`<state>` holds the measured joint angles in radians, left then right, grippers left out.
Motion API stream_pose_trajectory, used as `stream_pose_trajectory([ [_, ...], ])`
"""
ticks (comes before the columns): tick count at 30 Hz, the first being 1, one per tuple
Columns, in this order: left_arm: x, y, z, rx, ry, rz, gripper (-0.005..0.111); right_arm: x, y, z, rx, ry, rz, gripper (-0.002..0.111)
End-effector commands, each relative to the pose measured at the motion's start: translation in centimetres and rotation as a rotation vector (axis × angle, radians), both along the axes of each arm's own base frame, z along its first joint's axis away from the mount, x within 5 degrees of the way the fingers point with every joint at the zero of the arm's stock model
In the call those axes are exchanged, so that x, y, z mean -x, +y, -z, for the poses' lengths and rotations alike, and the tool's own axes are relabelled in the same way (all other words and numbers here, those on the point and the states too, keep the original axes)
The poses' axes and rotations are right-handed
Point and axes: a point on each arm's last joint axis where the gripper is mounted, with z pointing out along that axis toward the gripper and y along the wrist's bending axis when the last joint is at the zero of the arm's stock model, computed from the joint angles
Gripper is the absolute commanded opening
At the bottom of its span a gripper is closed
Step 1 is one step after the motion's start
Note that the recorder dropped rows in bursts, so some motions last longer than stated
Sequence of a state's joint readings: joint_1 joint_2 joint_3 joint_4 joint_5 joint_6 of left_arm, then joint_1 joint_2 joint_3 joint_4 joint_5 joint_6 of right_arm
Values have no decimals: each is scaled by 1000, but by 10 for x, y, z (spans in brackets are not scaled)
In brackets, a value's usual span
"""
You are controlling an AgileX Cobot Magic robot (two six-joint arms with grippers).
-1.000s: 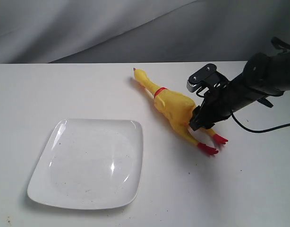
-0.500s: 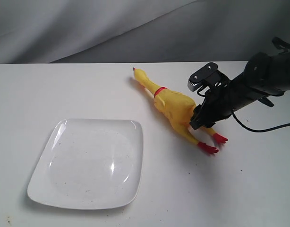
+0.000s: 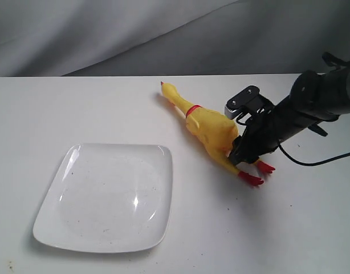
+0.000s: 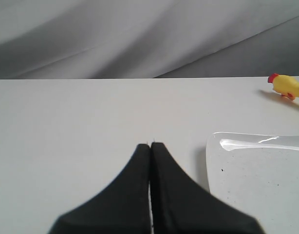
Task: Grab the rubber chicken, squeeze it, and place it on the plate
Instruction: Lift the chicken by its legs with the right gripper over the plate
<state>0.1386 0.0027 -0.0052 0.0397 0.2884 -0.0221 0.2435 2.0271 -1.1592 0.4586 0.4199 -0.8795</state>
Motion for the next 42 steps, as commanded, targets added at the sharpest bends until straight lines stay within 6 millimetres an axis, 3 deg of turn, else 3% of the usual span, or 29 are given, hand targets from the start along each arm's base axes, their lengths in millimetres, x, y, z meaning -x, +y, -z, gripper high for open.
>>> stream_pose_trajectory([
  [1, 0, 0, 1, 8, -2, -1, 0, -3, 1, 0, 7, -19, -7, 49],
  [6, 0, 0, 1, 8, -2, -1, 0, -4, 1, 0, 8, -30, -3, 43],
  [15, 0, 0, 1, 8, -2, -1, 0, -3, 1, 0, 8, -29, -3, 2],
  [19, 0, 0, 1, 8, -2, -1, 0, -3, 1, -14, -7, -52, 20, 0],
  [21, 0, 0, 1, 8, -2, -1, 0, 0, 0, -38, -16, -89, 12, 0],
  [25, 0, 0, 1, 8, -2, -1, 0, 21, -2, -108, -59, -179, -10, 0],
  [27, 0, 0, 1, 8, -2, -1, 0, 40, -5, -150, -99, -241, -7, 0],
  [31, 0, 0, 1, 8, -2, -1, 0, 81, -9, -197, -149, -234, -58, 0],
  [35, 0, 0, 1, 8, -2, -1, 0, 128, -17, -234, -190, -237, -91, 0],
  [42, 0, 0, 1, 8, -2, -1, 0, 180, -27, -251, -254, -333, -94, 0],
])
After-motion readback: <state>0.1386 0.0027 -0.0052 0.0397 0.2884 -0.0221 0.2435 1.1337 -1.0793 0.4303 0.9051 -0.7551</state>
